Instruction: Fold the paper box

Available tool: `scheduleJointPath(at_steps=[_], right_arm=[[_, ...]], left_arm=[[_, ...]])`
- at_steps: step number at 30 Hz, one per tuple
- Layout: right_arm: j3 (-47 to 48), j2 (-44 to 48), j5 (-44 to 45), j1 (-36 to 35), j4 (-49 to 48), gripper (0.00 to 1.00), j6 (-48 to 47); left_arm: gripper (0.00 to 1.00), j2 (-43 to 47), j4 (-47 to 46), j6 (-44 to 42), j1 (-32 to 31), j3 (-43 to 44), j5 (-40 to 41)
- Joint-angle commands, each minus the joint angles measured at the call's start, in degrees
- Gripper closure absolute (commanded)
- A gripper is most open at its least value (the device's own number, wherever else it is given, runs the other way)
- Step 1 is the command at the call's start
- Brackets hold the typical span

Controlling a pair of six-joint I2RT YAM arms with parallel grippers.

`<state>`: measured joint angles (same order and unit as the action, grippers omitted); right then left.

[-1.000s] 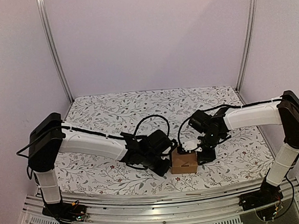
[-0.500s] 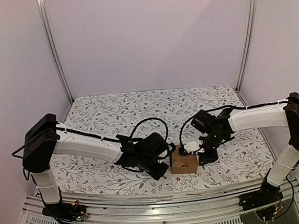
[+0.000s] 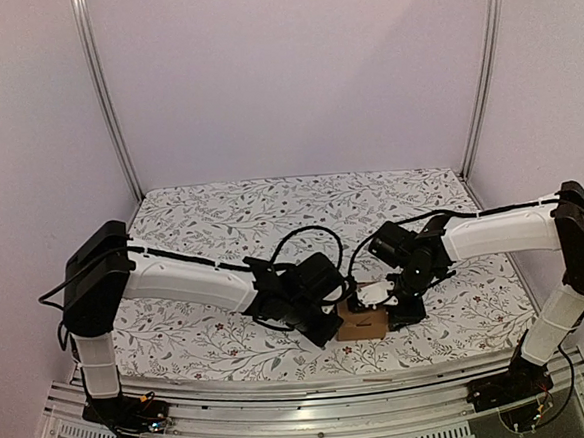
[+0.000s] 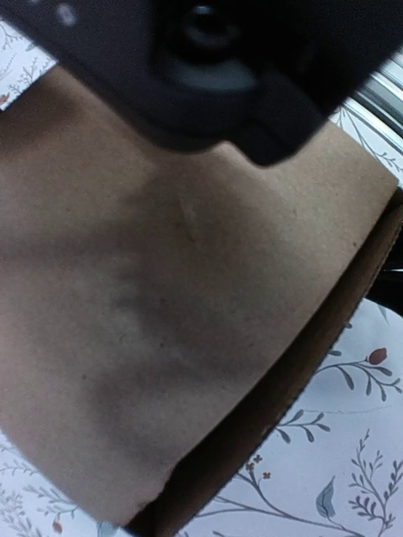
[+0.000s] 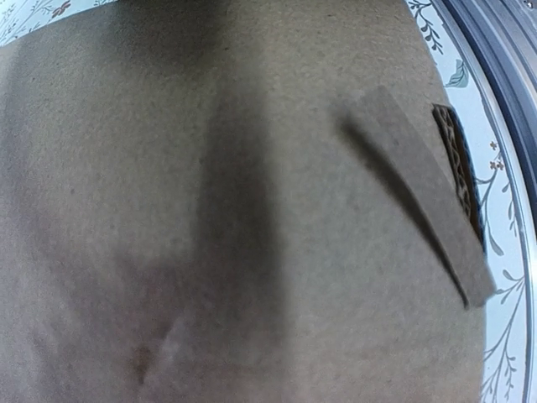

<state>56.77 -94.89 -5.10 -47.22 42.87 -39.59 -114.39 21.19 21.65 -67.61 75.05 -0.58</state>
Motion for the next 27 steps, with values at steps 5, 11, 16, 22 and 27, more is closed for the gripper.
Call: scheduleJointPath(at_steps=[5,11,16,22,27], right_arm=[[-0.3,6.7,-3.5,6.0,1.5,0.51,-0.4],[2.1,4.7,-3.9,9.7,1.6,0.49,-1.3],[5.7,-0.4,-2.9,11.0,0.6,0.49,-1.1],[9.2,-4.9,-5.3,10.7,-1.1,0.5,-0.5],[11.1,-8.5,-5.8,7.1,-2.6,0.5,0.3]], left_arm=[[0.98,9.8,8.8,-3.9,0.8,-2.6,2.5],[0.98,10.7,13.3,-9.8,7.4,-2.5,-0.7],[0.99,6.7,13.2,-14.4,11.1,0.5,-3.6],[1.0,-0.4,6.6,-13.3,12.4,6.3,-9.5],[1.0,-8.3,3.2,-11.0,11.5,16.9,-14.2]])
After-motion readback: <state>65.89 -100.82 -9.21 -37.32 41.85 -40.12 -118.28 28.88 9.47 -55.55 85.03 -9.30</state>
